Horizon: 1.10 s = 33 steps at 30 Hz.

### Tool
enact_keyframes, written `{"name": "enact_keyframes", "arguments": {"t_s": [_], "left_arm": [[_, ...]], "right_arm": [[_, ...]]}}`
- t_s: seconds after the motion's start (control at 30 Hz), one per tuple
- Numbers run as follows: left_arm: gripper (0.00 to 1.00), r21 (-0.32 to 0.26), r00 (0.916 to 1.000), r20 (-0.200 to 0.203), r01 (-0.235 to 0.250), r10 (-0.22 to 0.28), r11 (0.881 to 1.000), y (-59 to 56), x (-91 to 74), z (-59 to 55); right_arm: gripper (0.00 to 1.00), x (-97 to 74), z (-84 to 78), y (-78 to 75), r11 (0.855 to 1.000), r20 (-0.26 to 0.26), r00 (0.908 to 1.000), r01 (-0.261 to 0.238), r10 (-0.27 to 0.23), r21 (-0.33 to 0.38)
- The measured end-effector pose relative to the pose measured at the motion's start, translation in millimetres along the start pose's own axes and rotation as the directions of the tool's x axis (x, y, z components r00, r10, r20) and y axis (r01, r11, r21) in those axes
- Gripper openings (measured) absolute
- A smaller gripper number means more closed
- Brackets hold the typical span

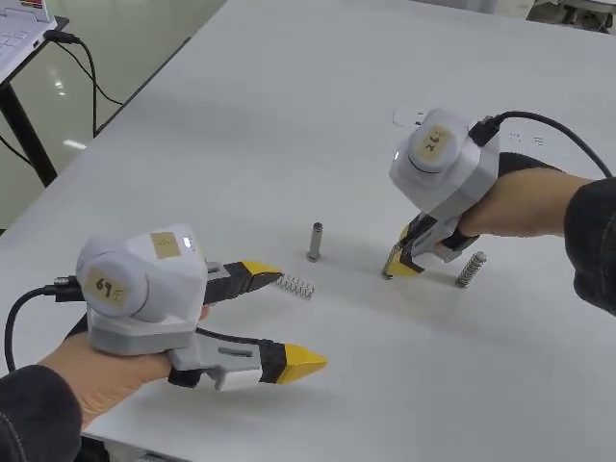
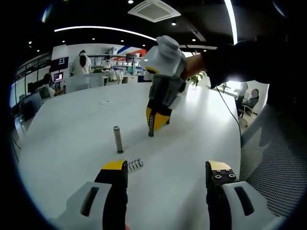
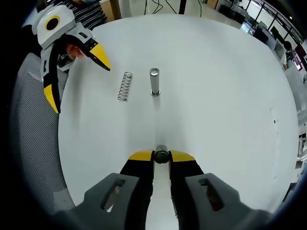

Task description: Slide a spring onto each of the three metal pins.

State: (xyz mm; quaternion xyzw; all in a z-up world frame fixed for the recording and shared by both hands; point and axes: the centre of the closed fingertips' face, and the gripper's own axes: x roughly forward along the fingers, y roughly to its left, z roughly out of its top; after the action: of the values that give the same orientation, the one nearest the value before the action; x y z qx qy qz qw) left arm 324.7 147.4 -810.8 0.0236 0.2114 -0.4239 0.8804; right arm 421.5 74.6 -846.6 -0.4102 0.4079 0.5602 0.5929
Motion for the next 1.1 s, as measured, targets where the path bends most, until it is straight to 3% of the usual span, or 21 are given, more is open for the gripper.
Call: {"name": "enact_keyframes", "arguments": {"t_s": [0.5, 1.1], "left_arm": [[0.64, 0.000, 1.0000, 0.001, -0.003, 0.003, 1.000, -0.5, -0.6, 0.2], [0.64, 0.010, 1.0000, 0.003, -0.004, 0.003, 1.000, -1.1, -2.3, 2.1]], "right_arm": [[0.21, -3.3, -6.2, 2.0, 1.000, 0.004, 1.0000, 0.008, -0.008, 0.007], [0.21, -10.7, -15.1, 10.5, 0.999, 0.011, 0.9998, 0.016, -0.016, 0.032]]}}
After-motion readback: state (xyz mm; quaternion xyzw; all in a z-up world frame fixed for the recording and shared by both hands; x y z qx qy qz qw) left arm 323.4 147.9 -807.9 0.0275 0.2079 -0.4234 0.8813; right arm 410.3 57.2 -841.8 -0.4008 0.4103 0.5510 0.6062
